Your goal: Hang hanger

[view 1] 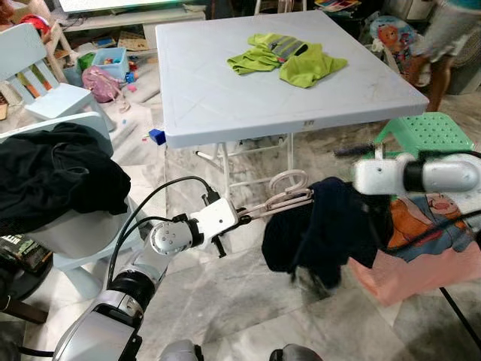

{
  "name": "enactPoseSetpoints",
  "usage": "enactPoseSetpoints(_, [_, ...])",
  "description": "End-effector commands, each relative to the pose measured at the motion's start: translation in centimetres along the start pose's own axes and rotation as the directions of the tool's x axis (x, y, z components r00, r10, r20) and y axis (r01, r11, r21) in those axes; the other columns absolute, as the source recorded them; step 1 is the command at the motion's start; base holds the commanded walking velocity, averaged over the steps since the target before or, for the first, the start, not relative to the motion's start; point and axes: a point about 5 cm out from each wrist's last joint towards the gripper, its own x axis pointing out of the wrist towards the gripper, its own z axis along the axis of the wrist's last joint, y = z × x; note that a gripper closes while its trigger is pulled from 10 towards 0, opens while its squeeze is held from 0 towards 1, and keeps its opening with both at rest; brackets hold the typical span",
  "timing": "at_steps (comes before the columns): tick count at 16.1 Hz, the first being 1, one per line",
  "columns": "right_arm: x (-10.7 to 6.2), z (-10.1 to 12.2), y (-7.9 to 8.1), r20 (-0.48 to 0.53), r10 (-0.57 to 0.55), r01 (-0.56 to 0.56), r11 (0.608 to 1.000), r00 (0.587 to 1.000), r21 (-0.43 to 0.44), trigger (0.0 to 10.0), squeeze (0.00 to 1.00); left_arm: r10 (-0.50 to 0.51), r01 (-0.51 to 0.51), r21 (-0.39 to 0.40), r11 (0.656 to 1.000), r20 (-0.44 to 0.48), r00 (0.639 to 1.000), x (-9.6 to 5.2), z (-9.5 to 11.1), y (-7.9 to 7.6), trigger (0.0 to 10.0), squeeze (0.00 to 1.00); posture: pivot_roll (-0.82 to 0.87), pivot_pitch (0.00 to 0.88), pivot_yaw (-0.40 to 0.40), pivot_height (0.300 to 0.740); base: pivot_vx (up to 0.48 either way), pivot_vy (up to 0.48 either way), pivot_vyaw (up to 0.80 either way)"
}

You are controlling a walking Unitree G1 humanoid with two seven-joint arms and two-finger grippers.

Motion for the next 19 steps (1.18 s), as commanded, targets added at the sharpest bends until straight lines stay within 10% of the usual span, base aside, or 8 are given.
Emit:
enactPoseSetpoints(1, [-0.4, 0.1, 0.0, 0.008, 0.035, -0.035, 0.999, 0.999, 0.023, 10.0, 1.00, 0.040, -0.040, 0.003, 0.999, 0.039, 0.998, 0.0, 0.8, 0.7, 0.0, 0.00, -0.05, 0.000, 0.022, 0.740, 0.000, 0.000, 0.00])
enactPoseSetpoints(10, [-2.8, -2.0, -1.6, -0.127, -0.419, 0.430, 0.899, 0.899, 0.082, 10.0, 1.00, 0.172, -0.160, -0.208, 0.965, 0.043, 0.984, 0.3, 0.6, 1.1, 0.0, 0.00, -0.04, 0.000, 0.011, 0.740, 0.000, 0.000, 0.00])
enactPoseSetpoints(15, [-3.0, -4.3, 3.4, -0.219, -0.341, 0.399, 0.855, 0.914, 0.332, 10.0, 1.00, 0.246, -0.220, -0.299, 0.929, 0.051, 0.968, 0.6, 1.2, 2.0, 0.0, 0.00, -0.05, 0.002, 0.021, 0.740, 0.000, 0.000, 0.00])
enactPoseSetpoints(16, [-2.2, -3.8, 4.8, -0.186, -0.274, 0.328, 0.849, 0.944, 0.414, 10.0, 0.73, 0.246, -0.215, -0.307, 0.927, 0.065, 0.967, 1.0, 1.8, 2.3, 0.0, 0.00, -0.06, 0.000, 0.023, 0.740, 0.000, 0.000, 0.00])
enactPoseSetpoints(17, [-1.6, -3.1, 5.5, -0.156, -0.246, 0.290, 0.838, 0.957, 0.461, 10.0, 0.00, 0.239, -0.208, -0.303, 0.930, 0.070, 0.968, 1.1, 2.0, 2.3, 0.0, 0.00, -0.06, 0.000, 0.023, 0.740, 0.000, 0.000, 0.00])
enactPoseSetpoints(19, [0.6, -1.1, 6.2, -0.083, -0.260, 0.257, 0.757, 0.962, 0.600, 10.0, 0.00, 0.224, -0.195, -0.293, 0.936, 0.069, 0.972, 1.3, 2.2, 2.1, 0.0, 0.00, -0.06, 0.000, 0.025, 0.740, 0.000, 0.000, 0.00])
